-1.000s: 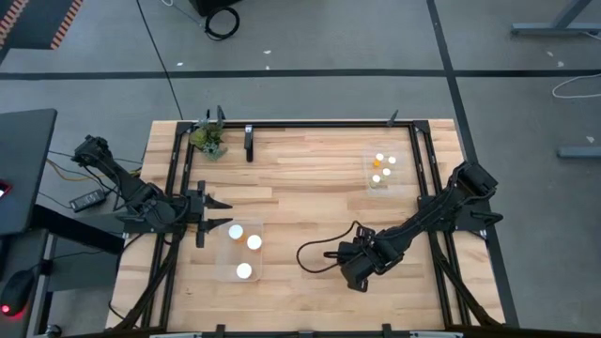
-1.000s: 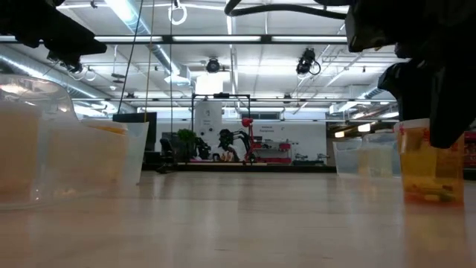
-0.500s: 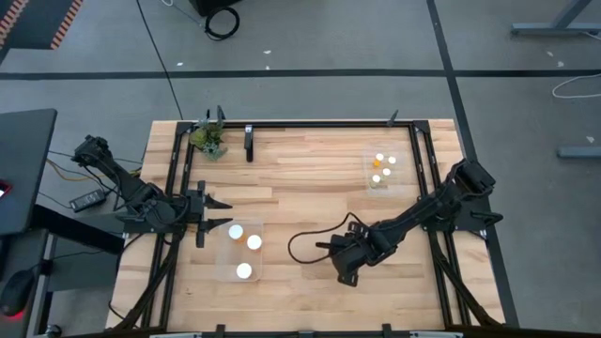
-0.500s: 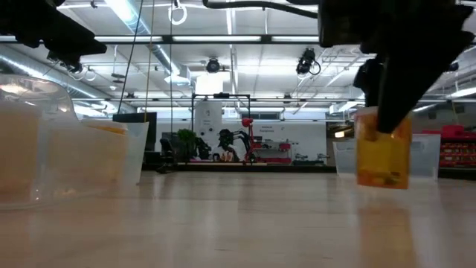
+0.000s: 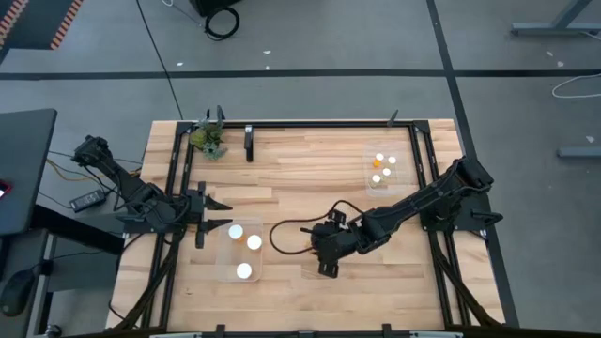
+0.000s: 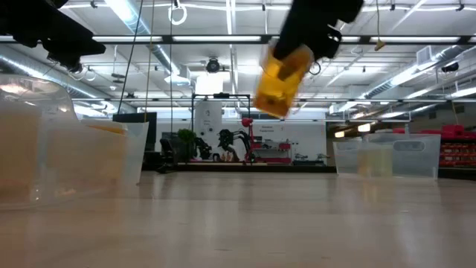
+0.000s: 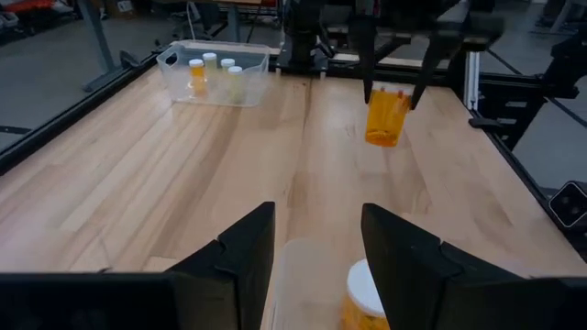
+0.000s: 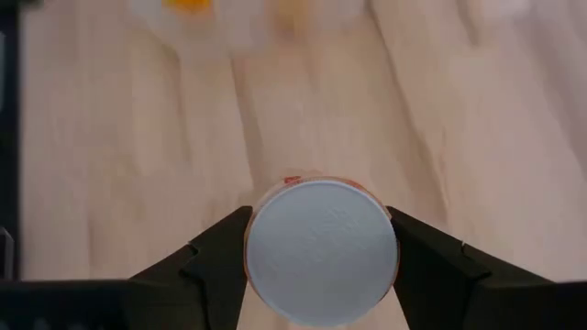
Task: Pick and place medicine bottles into bin by pill shape (circle, oval)
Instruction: Put the large orange pill bottle into the bottom transparent bin
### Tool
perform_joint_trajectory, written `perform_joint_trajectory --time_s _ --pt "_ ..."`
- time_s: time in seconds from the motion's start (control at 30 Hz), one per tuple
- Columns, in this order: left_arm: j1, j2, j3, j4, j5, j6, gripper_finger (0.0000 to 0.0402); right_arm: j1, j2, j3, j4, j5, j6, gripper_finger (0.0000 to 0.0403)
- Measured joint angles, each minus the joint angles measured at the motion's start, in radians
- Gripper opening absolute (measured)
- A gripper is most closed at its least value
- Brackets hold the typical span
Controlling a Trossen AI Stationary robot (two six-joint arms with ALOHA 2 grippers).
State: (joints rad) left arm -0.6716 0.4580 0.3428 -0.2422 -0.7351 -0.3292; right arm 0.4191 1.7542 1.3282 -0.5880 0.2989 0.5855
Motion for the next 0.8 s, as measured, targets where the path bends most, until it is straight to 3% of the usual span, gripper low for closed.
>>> perform_joint_trajectory --time_s 0.3,0.5,0.67,0.8 --pt "0.000 0.000 0.000 0.001 0.045 -0.028 0.0172 -0.025 0.000 0.049 0.178 0.053 -0.141 0.0230" --pt "0.000 0.000 0.000 -0.003 0.228 -0.027 0.0172 -0.040 0.058 0.073 0.299 0.058 -0.236 0.0232" --pt "0.000 0.000 0.000 -0.006 0.379 -0.028 0.0172 -0.055 0.175 0.222 0.276 0.027 -0.343 0.0233" --pt "-0.009 0.003 0.000 -0.001 0.421 -0.034 0.0172 -0.076 0.279 0.388 0.184 -0.005 -0.404 0.0233"
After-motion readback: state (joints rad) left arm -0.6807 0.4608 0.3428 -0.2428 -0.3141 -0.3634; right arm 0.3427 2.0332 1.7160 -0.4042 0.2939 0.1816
